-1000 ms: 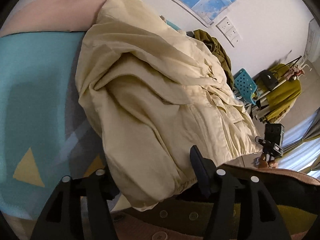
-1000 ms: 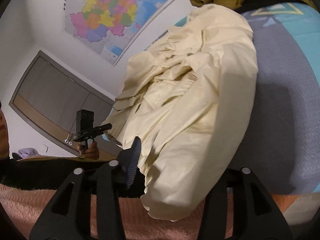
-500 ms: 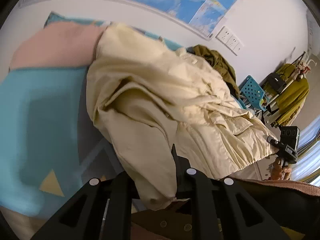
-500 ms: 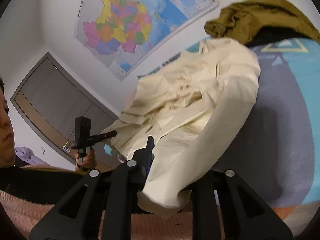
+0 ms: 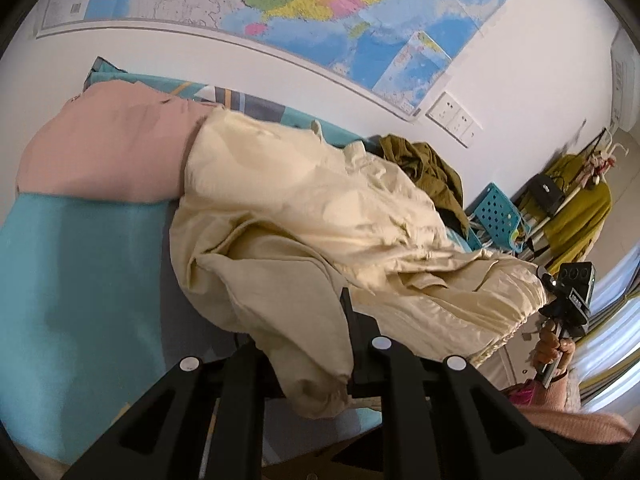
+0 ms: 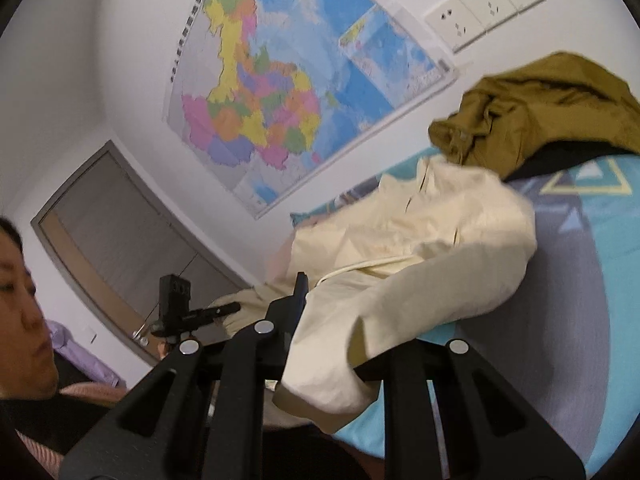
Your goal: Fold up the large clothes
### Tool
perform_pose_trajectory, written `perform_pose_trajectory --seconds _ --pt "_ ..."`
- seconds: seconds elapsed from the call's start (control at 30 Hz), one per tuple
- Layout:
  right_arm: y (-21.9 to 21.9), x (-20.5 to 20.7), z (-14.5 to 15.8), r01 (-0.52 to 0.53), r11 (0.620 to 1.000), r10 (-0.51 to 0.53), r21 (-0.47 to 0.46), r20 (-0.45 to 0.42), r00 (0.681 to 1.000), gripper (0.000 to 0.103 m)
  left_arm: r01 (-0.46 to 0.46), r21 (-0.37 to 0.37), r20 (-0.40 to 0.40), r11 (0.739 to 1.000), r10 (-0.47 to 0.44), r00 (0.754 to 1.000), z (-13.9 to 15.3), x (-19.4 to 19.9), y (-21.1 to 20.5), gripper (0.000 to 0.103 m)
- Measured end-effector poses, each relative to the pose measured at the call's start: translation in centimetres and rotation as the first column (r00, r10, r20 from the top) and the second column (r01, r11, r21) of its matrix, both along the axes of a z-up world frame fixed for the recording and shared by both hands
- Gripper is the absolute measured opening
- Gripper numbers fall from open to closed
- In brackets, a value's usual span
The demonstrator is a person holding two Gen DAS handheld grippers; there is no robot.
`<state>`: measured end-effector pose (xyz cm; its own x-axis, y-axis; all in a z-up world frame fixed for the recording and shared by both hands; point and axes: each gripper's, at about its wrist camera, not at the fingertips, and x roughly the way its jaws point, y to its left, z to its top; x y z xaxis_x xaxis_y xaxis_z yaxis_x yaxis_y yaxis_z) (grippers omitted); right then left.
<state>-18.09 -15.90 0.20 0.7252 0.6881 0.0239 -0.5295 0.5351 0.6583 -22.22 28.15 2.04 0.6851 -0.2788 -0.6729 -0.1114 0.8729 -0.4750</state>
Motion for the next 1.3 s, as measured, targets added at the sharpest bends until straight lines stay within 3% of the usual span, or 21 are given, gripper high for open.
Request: perform_pose_trajectory --seconds 0.27,0.57,0.9,1.3 --pt "-1.5 4.5 3.5 0.020 0.999 -0.020 0.035 0.013 1.000 0.016 0.008 0.054 -0.008 0.999 -0.008 1.000 3.1 4.1 1.0 0.013" --pt "-3.3 11.7 6.9 0.046 0.997 -0.044 0.054 -0.035 0.998 0.016 0.000 0.075 -0.041 0.997 0.003 0.999 5.5 10.1 3.6 0.013" --pt "-4.7 19.6 8.0 0.097 0.993 -0.087 0.063 -0.142 0.986 0.016 -0.021 0.088 -0.106 0.996 0.030 0.994 6.3 17.3 5.9 0.014" --pt "-5.0 28.1 7.3 0.136 0.990 -0.119 0.045 -0.272 0.955 0.016 -0.075 0.107 -0.209 0.991 0.096 0.973 3.9 24.3 8.8 0.014"
